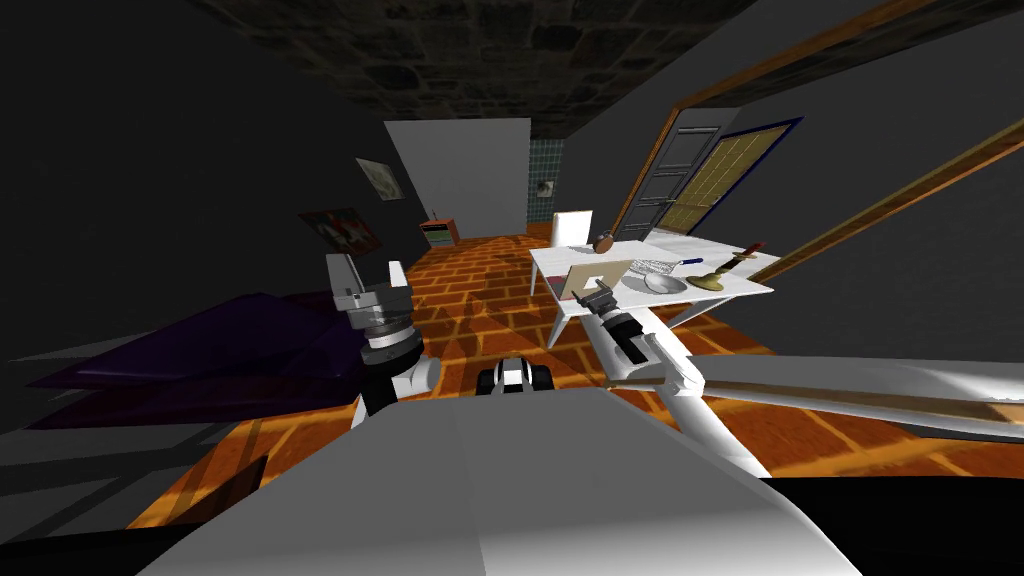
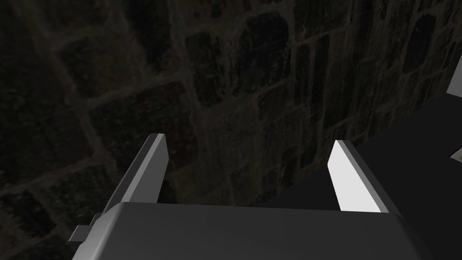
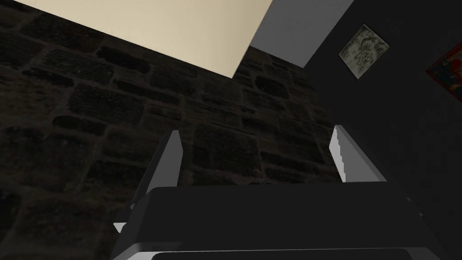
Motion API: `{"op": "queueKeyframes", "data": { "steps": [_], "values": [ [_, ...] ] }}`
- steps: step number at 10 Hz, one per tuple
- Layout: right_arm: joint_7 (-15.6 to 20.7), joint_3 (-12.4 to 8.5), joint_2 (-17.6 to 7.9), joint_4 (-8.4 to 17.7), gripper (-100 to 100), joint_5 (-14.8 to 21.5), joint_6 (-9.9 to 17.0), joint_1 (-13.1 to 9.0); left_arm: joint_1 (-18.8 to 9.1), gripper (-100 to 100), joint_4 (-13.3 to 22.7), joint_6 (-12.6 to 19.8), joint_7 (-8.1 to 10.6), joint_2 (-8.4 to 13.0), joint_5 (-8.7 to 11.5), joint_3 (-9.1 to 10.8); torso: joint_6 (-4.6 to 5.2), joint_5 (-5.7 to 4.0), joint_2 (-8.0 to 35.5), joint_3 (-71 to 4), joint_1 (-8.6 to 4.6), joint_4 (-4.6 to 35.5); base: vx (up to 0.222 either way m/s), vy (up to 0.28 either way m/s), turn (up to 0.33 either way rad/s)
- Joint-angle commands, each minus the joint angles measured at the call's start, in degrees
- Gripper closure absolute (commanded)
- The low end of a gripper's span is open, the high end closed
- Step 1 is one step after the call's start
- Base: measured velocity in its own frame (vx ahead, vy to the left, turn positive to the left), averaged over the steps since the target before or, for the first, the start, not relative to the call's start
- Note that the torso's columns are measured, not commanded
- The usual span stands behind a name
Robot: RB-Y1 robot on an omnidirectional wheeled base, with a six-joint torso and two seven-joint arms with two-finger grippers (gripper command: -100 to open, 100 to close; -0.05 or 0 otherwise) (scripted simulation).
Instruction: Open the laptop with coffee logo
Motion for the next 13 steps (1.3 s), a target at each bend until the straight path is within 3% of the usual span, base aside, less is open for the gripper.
{"op": "queueKeyframes", "data": {
  "steps": [1,9,10,11,12,13],
  "values": [
    [3.62,-0.45,-1.4,0.94,-100,2.69,1.54,-0.17,0.0,0,0.0,0.0,0.0,0.0,0.0,0.0,0.02,-0.03,0.17,0.1,-0.12,0.04,0.065,0.064,0.006],
    [13.97,-2.4,-7.62,6.44,-100,11.71,5.84,-2.84,-0.01,0,0.0,0.0,0.0,0.0,0.0,0.0,0.01,-0.05,0.15,0.1,-0.13,0.04,0.08,0.079,0.009],
    [13.05,-2.3,-7.29,6.24,-100,11.0,5.42,-2.78,-0.01,0,0.0,0.0,0.0,0.0,0.0,0.0,0.01,-0.04,0.13,0.09,-0.13,0.04,0.027,0.028,0.001],
    [12.35,-2.71,-8.94,6.56,-100,10.63,5.87,-2.9,-0.01,0,0.0,0.0,0.0,0.01,0.0,0.01,0.02,-0.06,0.21,0.13,-0.21,0.06,0.107,0.041,0.042],
    [13.0,-2.57,-8.01,6.84,-100,10.88,5.46,-3.1,0.0,0,0.0,0.0,0.0,0.01,0.0,0.01,-0.03,-0.04,-0.07,-0.02,-0.11,0.01,0.066,0.024,0.006],
    [12.91,-2.61,-8.09,6.92,100,10.84,5.46,-3.13,-0.01,0,0.0,0.0,0.0,0.01,0.0,0.01,-0.02,-0.03,0.04,0.01,-0.12,0.0,0.008,0.002,-0.011]
  ]
}}
